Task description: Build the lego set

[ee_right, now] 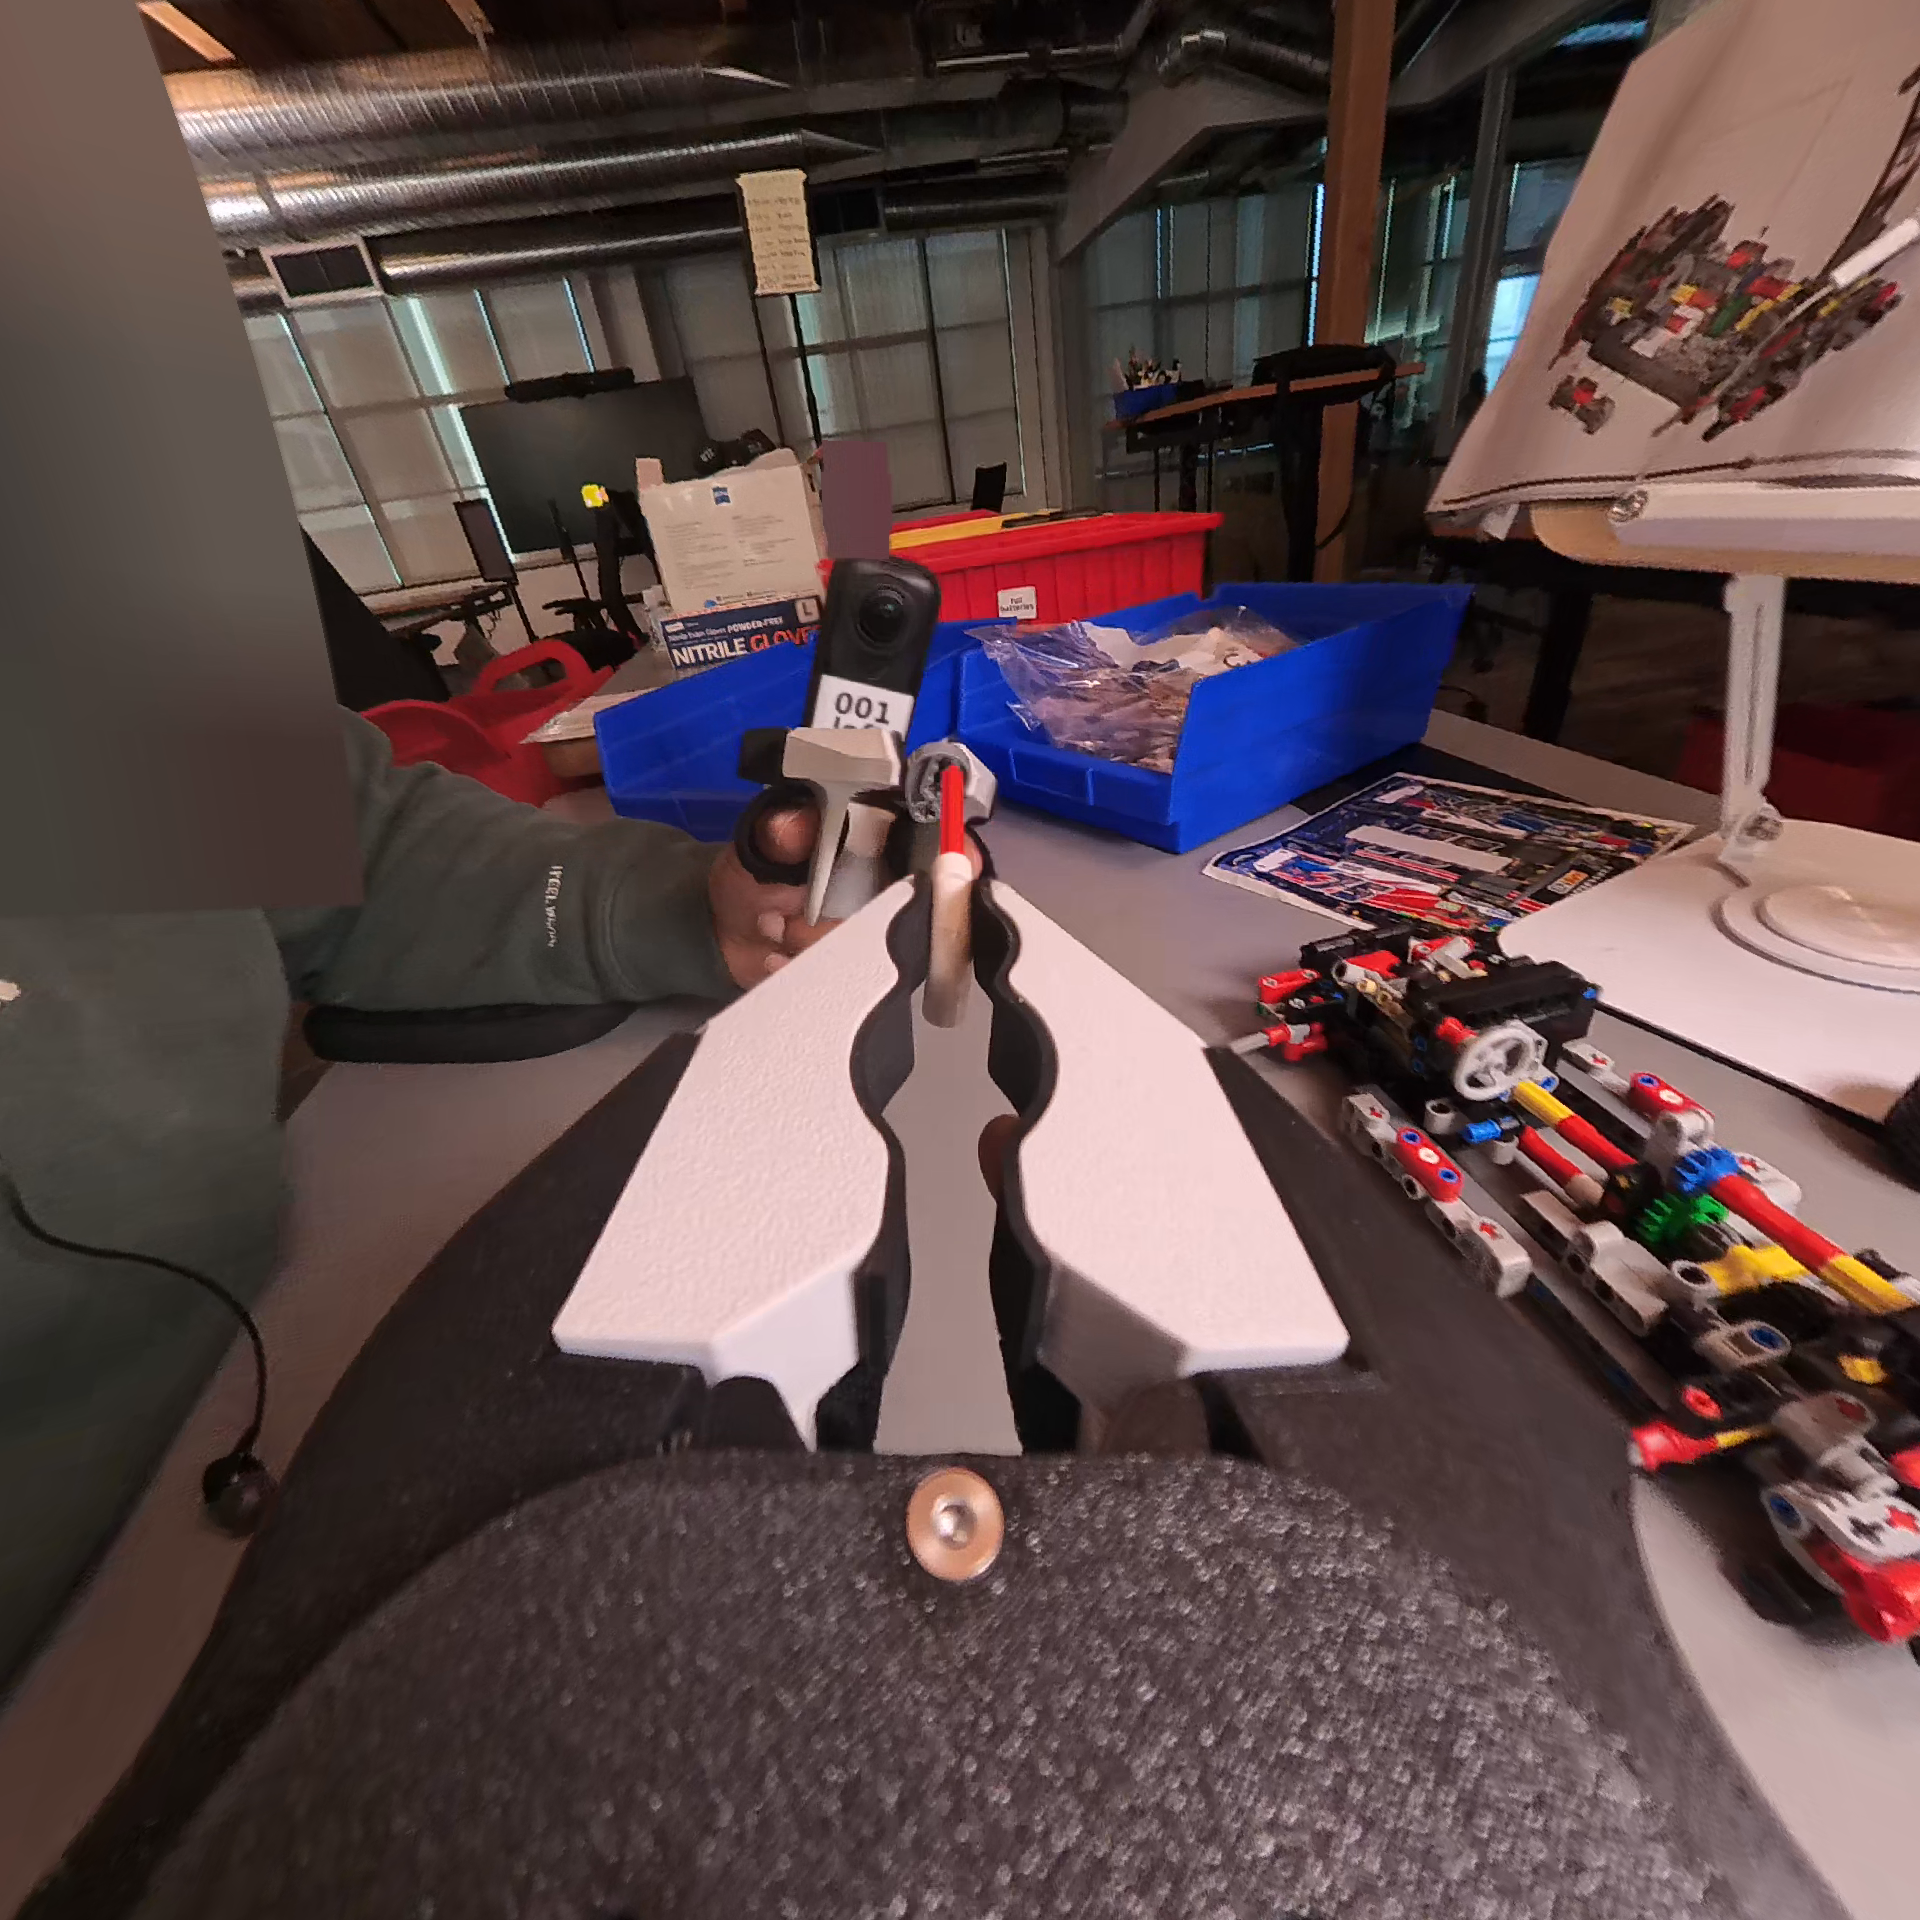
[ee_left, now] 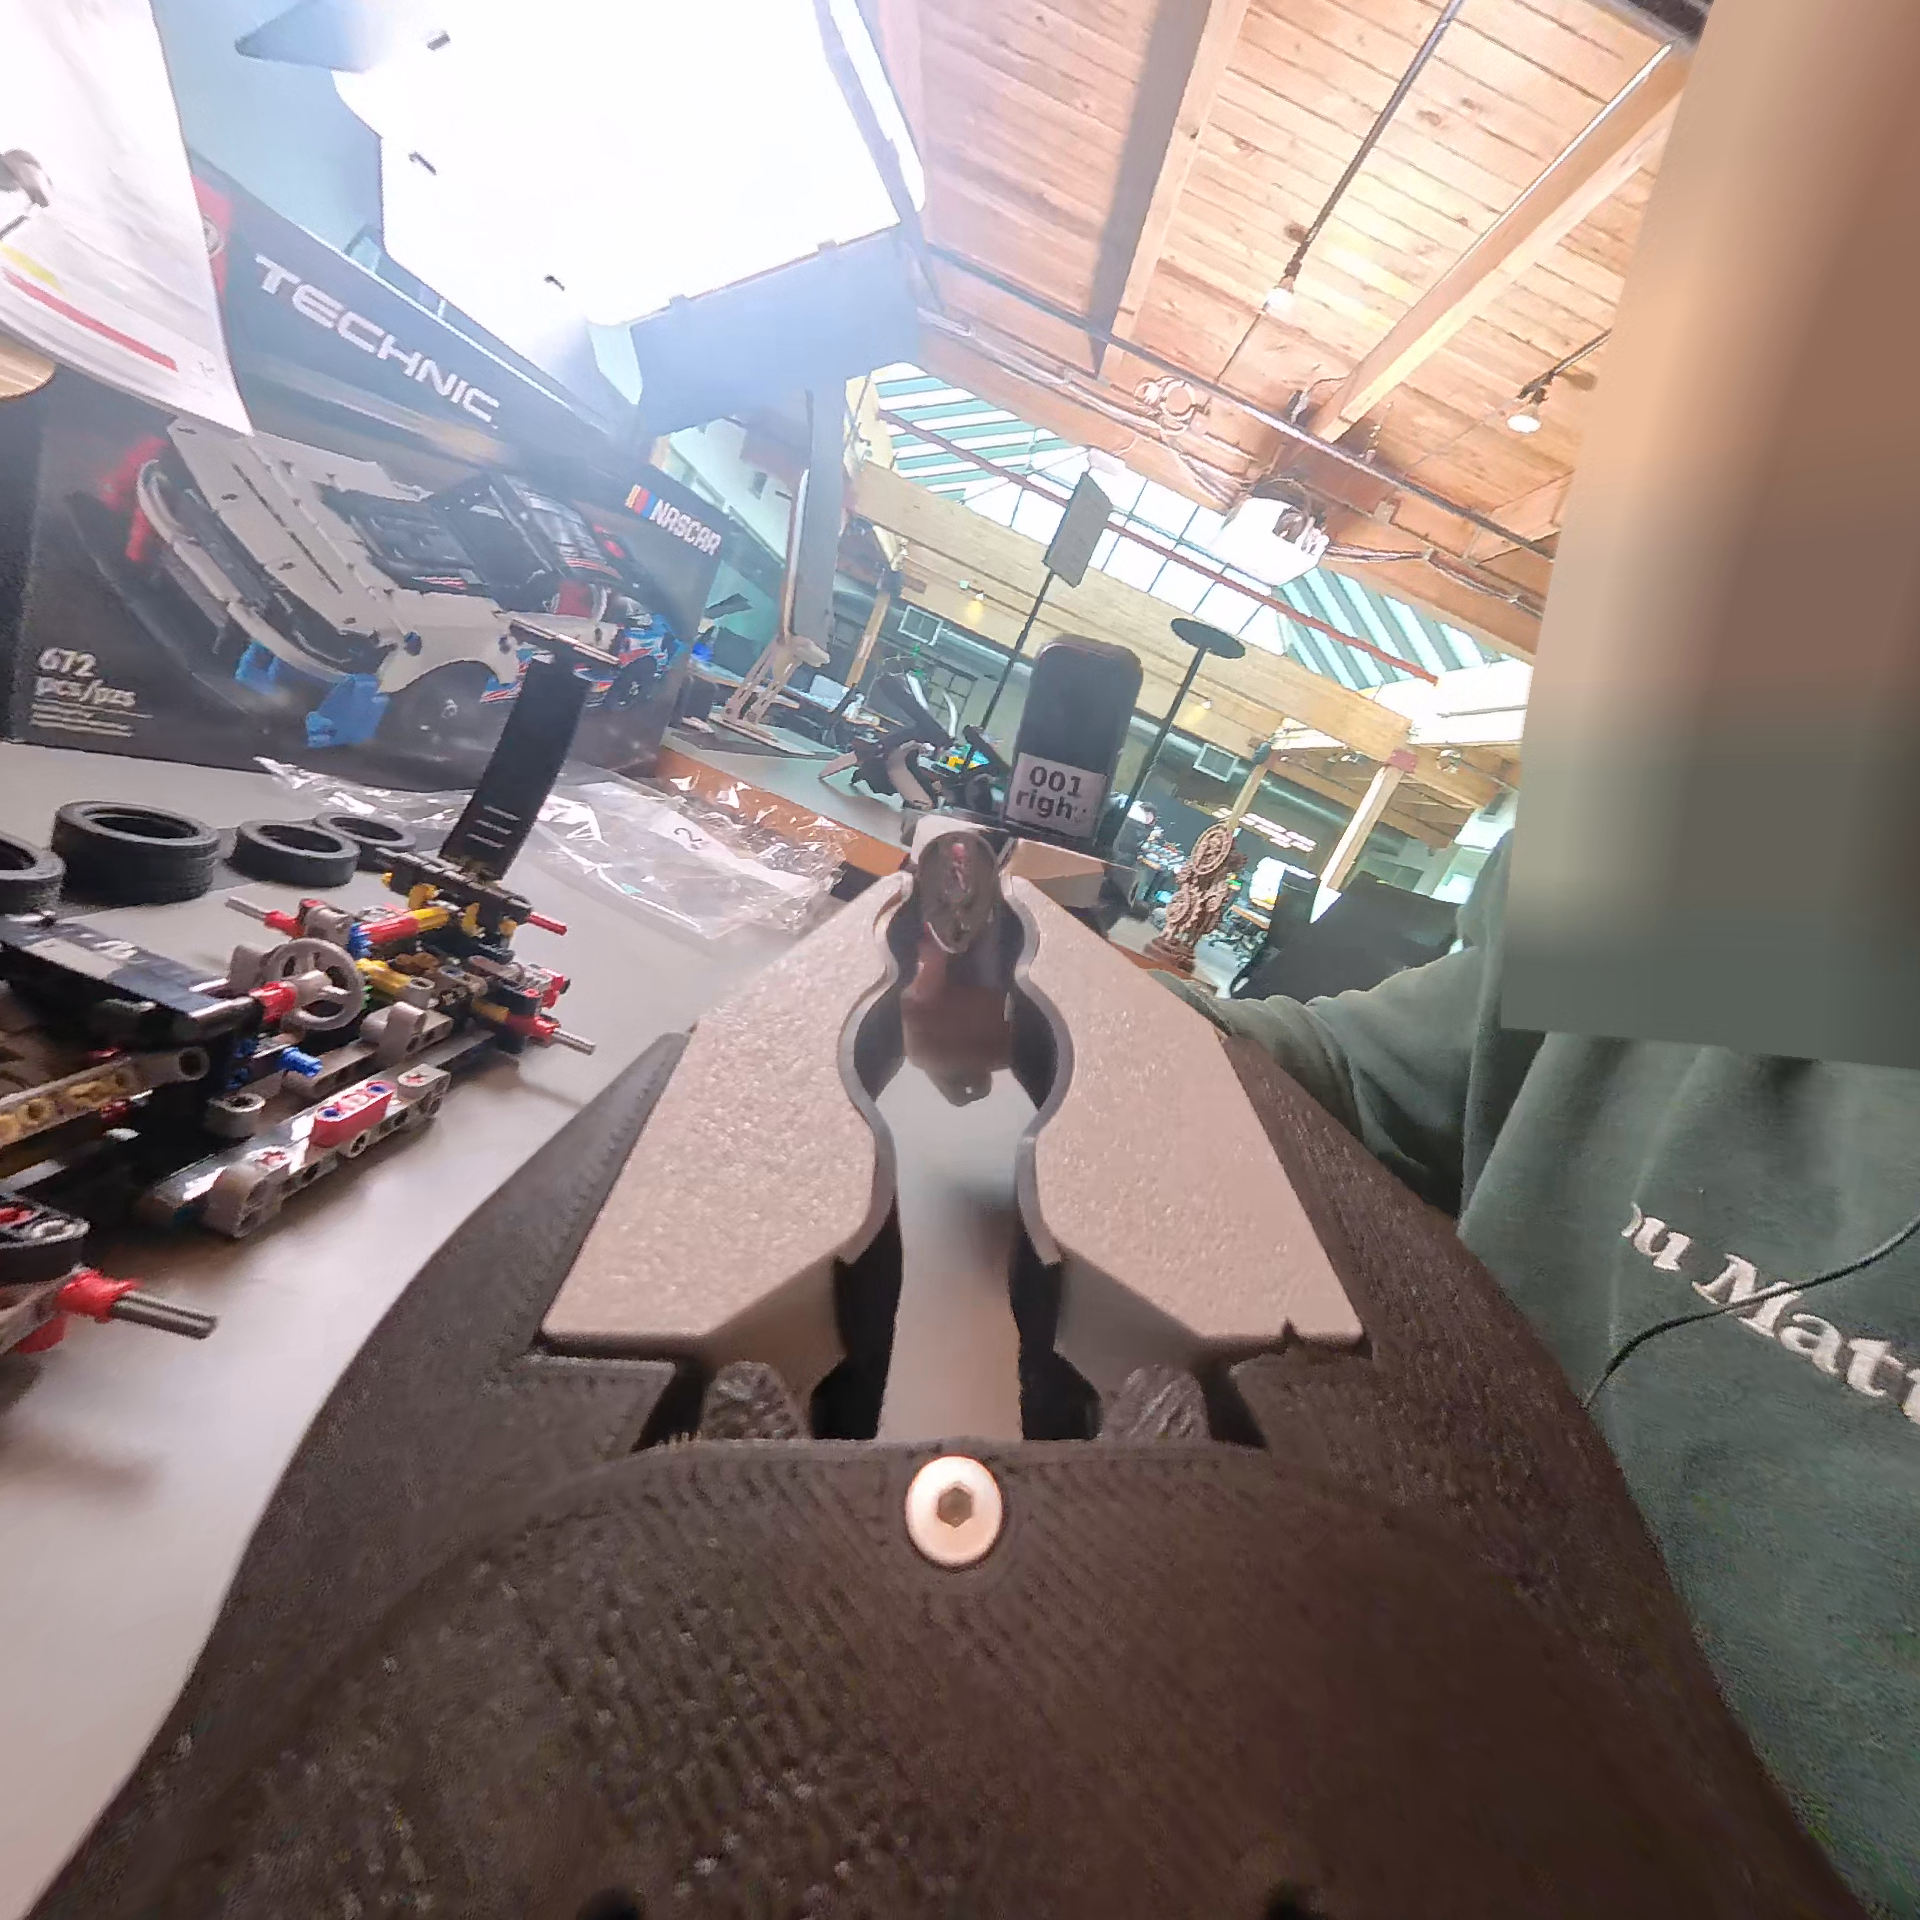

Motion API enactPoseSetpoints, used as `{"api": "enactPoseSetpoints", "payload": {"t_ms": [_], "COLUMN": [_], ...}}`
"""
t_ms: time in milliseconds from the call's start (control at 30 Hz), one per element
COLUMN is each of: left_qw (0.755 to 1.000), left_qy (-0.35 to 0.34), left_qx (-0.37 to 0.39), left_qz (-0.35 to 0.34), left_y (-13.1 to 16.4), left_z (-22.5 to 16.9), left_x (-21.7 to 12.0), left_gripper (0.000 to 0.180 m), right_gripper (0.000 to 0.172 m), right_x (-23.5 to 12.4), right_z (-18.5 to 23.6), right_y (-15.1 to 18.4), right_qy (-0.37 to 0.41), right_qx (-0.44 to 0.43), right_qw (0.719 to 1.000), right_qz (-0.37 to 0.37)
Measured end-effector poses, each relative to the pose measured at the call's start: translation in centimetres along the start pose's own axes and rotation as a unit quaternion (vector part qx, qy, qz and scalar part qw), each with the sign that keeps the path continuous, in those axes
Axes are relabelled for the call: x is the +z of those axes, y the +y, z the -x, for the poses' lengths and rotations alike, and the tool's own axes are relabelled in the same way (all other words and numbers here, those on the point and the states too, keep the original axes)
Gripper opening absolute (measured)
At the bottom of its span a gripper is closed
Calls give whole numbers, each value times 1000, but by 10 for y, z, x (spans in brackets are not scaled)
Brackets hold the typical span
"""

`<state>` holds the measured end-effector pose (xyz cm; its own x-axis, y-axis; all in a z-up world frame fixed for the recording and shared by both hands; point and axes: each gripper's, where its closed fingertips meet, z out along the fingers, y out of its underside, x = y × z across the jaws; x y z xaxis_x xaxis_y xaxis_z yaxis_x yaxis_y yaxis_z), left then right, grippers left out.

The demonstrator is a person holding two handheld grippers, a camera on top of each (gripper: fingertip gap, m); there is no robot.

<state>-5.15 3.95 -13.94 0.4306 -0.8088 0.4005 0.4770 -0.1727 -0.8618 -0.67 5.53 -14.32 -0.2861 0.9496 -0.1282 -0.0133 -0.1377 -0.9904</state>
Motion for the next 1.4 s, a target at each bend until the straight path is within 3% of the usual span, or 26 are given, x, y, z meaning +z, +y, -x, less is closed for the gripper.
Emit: {"api": "enactPoseSetpoints", "payload": {"t_ms": [333, 733, 1000, 1400], "left_qw": [981, 980, 987, 993], "left_qy": [98, 104, 96, 90], "left_qx": [-128, -131, -109, 14], "left_qz": [-104, -108, -72, 75], "left_y": [-22, -21, -15, 17], "left_z": [-22, -23, -23, -30], "left_x": [-2, -1, -1, 0], "left_gripper": [11, 11, 10, 11], "right_gripper": [5, 5, 5, 5], "right_x": [11, 14, 13, -2], "right_z": [22, 21, 21, 31], "right_y": [-21, -19, -15, 6], "right_qy": [7, 17, 14, -32], "right_qx": [-19, -6, -12, -32], "right_qw": [1000, 1000, 1000, 991], "right_qz": [-19, -13, 9, 128]}}
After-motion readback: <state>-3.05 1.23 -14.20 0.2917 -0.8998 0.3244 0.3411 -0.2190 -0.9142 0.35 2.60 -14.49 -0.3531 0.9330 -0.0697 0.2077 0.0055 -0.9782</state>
